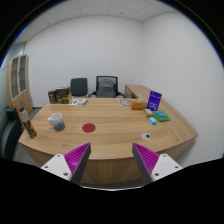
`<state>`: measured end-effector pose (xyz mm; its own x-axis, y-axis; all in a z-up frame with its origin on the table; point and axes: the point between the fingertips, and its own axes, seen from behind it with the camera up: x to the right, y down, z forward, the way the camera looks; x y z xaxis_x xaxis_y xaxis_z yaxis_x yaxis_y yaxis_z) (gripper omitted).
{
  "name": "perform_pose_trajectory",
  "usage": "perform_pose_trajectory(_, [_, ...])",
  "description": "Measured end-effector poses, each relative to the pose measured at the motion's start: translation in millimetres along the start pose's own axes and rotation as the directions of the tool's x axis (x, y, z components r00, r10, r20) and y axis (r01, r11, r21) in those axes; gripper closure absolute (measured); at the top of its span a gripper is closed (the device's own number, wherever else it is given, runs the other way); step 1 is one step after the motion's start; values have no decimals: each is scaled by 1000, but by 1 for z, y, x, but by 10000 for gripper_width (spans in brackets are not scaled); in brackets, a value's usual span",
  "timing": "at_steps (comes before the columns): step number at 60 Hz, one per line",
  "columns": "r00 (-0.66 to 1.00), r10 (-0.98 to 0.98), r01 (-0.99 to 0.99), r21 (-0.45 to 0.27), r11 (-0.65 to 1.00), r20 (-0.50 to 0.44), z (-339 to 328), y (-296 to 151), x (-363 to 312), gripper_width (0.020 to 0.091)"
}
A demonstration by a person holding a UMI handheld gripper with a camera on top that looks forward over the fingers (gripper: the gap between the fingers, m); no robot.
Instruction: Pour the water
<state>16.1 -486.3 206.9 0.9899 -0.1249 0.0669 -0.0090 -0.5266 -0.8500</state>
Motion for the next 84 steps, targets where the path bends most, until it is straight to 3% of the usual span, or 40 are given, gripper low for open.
perform_pose_trajectory(9, [1000, -3, 3, -13, 1000, 7, 7, 12, -16, 252])
perform_pose_trajectory(19, [997, -61, 63, -32, 998, 54, 21, 37, -76, 250])
perform_pose_trajectory(34, [984, -103, 114, -65, 991, 147, 41, 72, -245, 252])
perform_pose_trajectory(42, [980, -91, 99, -35, 994, 177, 57, 77, -349, 246])
perform_pose_trajectory(58, [969, -61, 55, 35, 998, 240, 99, 41, -507, 247])
perform_pose_trajectory(68, [970, -27, 7, 82, 997, 242, 144, 14, -557, 248])
perform_pose_trajectory(73, [972, 8, -34, 104, 994, 237, 168, 4, -568, 308])
perform_pose_trajectory(78, [979, -17, -18, 167, 986, 204, 181, -9, -569, 533])
perform_pose_trajectory(84, [983, -42, 2, 215, 977, 181, 188, -14, -571, 584])
